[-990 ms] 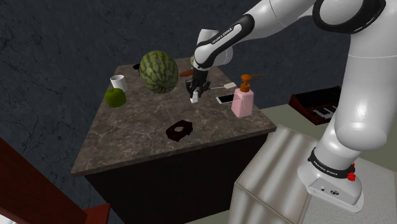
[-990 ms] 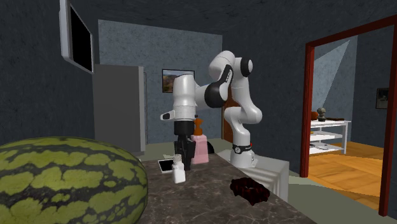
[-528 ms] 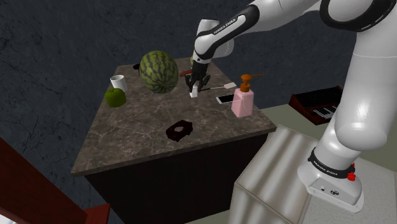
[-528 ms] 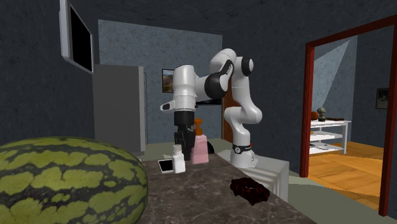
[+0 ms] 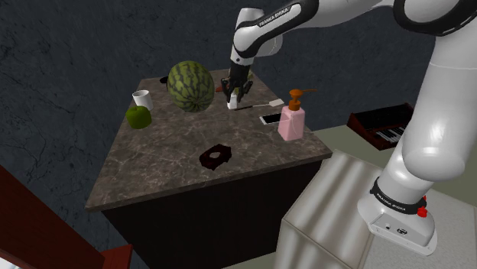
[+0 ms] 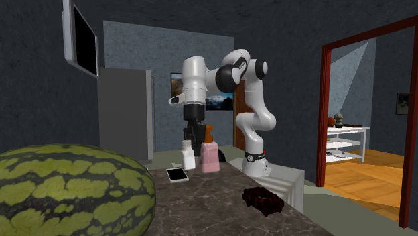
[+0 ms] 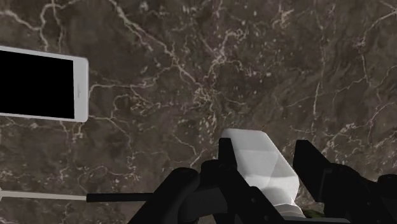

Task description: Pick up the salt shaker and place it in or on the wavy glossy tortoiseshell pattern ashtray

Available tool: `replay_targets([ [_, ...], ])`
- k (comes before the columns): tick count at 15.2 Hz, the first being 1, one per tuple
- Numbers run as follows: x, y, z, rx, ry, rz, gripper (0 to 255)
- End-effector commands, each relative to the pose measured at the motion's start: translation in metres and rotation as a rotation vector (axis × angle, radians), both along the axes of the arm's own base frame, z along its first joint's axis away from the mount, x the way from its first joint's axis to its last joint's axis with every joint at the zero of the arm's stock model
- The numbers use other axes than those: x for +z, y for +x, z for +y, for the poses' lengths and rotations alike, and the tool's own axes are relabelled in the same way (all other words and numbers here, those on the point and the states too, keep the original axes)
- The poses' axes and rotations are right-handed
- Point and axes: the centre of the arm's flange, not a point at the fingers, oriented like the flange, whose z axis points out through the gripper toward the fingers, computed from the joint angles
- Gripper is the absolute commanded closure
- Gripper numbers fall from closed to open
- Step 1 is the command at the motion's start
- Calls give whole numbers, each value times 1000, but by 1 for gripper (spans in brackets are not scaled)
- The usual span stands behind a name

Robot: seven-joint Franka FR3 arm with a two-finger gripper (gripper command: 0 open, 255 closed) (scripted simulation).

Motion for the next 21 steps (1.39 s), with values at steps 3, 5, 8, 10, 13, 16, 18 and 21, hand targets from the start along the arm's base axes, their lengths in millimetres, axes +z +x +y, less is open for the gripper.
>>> replay_targets([
  [3, 16, 0, -1, 0, 0, 0, 255],
  [5, 17, -12, 23, 0, 0, 0, 255],
  [8, 18, -31, 58, 0, 0, 0, 255],
  [10, 19, -43, 81, 0, 0, 0, 255],
  [13, 20, -61, 116, 0, 0, 0, 255],
  [16, 22, -80, 151, 0, 0, 0, 255],
  [18, 23, -92, 174, 0, 0, 0, 255],
  [21, 24, -113, 213, 0, 0, 0, 255],
])
